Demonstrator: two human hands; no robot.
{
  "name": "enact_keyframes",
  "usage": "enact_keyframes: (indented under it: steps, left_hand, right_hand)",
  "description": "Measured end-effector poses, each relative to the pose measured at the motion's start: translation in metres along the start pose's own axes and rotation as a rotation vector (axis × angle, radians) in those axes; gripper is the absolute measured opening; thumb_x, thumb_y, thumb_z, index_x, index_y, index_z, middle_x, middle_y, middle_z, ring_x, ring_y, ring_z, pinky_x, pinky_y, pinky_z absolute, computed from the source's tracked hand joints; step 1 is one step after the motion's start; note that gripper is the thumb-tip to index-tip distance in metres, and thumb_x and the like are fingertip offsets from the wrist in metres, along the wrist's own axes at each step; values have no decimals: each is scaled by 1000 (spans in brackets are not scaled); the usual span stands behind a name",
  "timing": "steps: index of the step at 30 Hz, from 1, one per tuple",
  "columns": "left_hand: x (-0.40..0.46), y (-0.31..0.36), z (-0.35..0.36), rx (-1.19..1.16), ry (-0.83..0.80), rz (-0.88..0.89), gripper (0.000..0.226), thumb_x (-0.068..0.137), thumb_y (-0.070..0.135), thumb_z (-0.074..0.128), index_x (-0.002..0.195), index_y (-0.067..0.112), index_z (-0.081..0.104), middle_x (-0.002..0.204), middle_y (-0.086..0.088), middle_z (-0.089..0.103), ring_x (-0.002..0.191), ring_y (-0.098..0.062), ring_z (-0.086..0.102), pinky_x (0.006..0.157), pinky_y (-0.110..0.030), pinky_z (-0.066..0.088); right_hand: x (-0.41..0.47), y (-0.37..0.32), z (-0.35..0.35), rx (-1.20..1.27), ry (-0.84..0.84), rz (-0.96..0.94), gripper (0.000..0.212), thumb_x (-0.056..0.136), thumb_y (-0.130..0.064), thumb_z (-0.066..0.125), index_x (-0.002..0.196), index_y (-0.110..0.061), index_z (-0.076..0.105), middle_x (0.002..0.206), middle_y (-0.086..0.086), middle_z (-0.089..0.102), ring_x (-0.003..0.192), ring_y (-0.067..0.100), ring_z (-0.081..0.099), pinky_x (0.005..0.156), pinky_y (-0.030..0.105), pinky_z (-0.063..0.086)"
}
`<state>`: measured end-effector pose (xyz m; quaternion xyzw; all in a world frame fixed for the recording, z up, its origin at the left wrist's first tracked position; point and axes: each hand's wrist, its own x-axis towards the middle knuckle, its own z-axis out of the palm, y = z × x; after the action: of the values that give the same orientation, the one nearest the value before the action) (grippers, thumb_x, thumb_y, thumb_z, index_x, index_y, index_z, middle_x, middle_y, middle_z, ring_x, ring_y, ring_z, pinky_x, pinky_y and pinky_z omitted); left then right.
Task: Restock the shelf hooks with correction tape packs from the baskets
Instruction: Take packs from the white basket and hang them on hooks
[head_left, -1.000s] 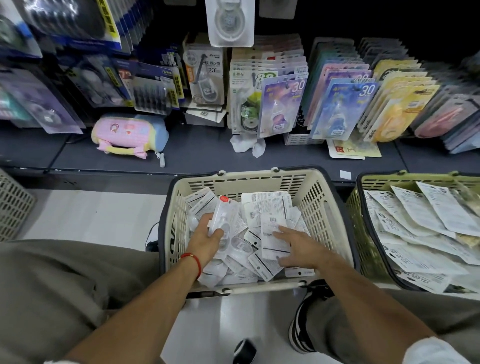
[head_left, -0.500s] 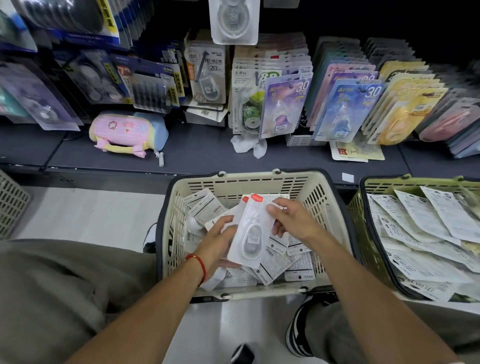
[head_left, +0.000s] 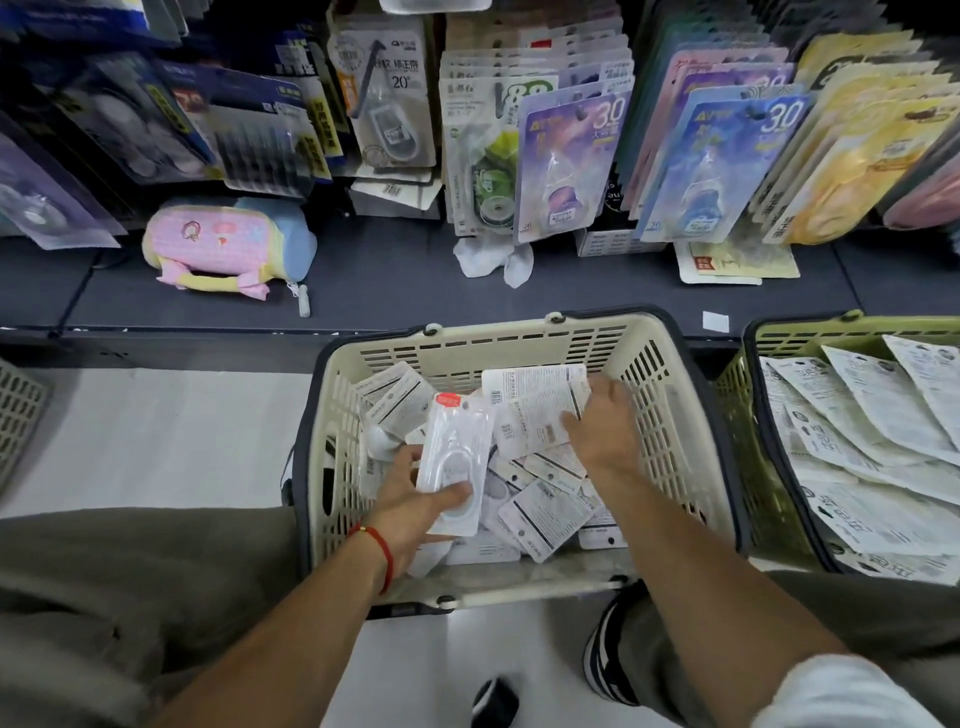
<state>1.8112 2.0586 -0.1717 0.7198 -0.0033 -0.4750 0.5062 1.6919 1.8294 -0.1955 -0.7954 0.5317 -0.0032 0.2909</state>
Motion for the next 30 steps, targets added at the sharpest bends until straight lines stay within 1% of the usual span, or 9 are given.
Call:
enact_keyframes:
  steps: [3, 9, 13, 17, 20, 24, 26, 28, 30]
  left_hand:
    - [1, -3, -4, 28, 27, 17, 69, 78, 10, 91, 131, 35, 53, 117, 0, 75, 108, -26, 72, 93, -56, 61]
    - [0, 3, -4, 155, 72, 177, 50, 89, 11, 78, 117, 44, 52, 105, 14, 76, 96, -8, 74, 73, -27, 62]
    - [-12, 18, 9, 347, 110, 389, 66, 93, 11, 73, 137, 50, 42, 100, 22, 63, 81, 11, 64, 63, -7, 52]
    - [-23, 26, 23, 429, -86, 486, 64, 101, 33, 68, 155, 48, 36, 141, 16, 54, 128, -5, 49, 102, -33, 45]
    - [-30, 23, 27, 385, -159, 475, 67, 97, 47, 71, 153, 58, 34, 140, 28, 51, 121, 17, 46, 95, -20, 43]
    - [-23, 18, 25, 405, -142, 429, 96, 77, 38, 93, 153, 53, 36, 148, 14, 52, 136, -8, 48, 110, -37, 45]
    - [-18, 19, 25, 428, -93, 422, 99, 74, 21, 96, 151, 49, 40, 138, 3, 60, 125, -19, 60, 103, -43, 55]
    - [-11, 19, 22, 377, -40, 397, 92, 77, 1, 87, 143, 50, 45, 125, 0, 64, 110, -22, 67, 89, -44, 63]
    - [-7, 19, 18, 161, -29, 259, 83, 81, -6, 81, 132, 51, 49, 124, 1, 64, 104, -23, 70, 79, -45, 67]
  right_hand:
    - [5, 18, 5, -23, -118, 94, 72, 94, -29, 79, 152, -7, 41, 147, 19, 56, 138, 37, 53, 110, 48, 48]
    - [-7, 14, 9, 396, -149, 108, 26, 95, -19, 76, 118, -13, 67, 113, 1, 73, 99, 16, 69, 68, 17, 47]
    - [-16, -7, -27, 692, -339, 91, 29, 96, -4, 69, 122, -15, 67, 112, 9, 77, 98, 24, 75, 65, 29, 60]
    - [-30, -28, -54, 948, -496, 109, 24, 96, -3, 65, 119, -6, 74, 99, 13, 75, 76, 20, 66, 55, 27, 53]
    - [-35, -35, -57, 1107, -511, 239, 22, 97, -7, 67, 114, 5, 72, 94, 19, 68, 61, 17, 57, 52, 24, 53]
    - [-38, -37, -47, 1265, -591, 432, 10, 91, -9, 75, 87, -1, 79, 92, 15, 71, 67, 17, 64, 48, 18, 53]
    - [-38, -38, -39, 1358, -655, 529, 15, 89, -13, 79, 86, 2, 79, 100, 18, 71, 65, 19, 69, 46, 18, 54]
    - [-34, -38, -30, 1394, -697, 563, 34, 92, -25, 81, 104, 7, 75, 109, 24, 71, 64, 21, 70, 48, 20, 57]
    - [-26, -33, -20, 1168, -608, 461, 49, 96, -38, 76, 120, 5, 71, 108, 23, 76, 65, 23, 72, 54, 27, 62]
